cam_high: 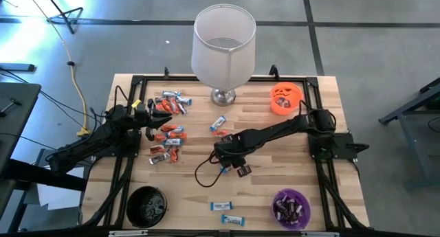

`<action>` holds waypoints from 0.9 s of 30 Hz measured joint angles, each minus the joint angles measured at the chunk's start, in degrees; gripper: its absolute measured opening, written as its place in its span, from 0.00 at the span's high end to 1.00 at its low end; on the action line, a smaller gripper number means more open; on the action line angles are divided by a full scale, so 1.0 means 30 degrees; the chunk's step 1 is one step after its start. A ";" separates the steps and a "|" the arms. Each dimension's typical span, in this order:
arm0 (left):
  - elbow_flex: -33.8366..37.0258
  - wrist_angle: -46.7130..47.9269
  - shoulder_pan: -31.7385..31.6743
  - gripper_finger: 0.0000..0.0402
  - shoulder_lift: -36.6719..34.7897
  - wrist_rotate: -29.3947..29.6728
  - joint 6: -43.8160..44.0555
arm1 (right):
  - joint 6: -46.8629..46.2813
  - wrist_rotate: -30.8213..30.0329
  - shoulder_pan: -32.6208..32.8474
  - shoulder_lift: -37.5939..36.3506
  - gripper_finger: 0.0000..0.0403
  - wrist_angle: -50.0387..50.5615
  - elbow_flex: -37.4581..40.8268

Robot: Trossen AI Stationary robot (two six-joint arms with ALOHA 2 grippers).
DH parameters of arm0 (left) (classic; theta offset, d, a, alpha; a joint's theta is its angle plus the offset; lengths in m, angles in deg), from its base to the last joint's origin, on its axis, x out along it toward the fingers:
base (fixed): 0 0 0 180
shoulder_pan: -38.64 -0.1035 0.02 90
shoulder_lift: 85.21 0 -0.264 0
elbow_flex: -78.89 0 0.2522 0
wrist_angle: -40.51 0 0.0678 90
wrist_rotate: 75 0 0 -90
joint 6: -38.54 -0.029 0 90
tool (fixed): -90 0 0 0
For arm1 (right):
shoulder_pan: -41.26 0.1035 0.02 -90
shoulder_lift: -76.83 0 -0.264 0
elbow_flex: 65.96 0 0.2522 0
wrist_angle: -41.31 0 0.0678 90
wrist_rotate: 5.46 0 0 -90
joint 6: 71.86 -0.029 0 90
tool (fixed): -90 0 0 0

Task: Sort candy
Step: Put the white chocolate bar into the orange bucket

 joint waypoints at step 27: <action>0.0006 0.0007 -0.0005 0.84 0.0000 -0.0004 0.0000 | 0.0739 0.0958 0.0051 0.2716 0.64 -0.3581 -0.0119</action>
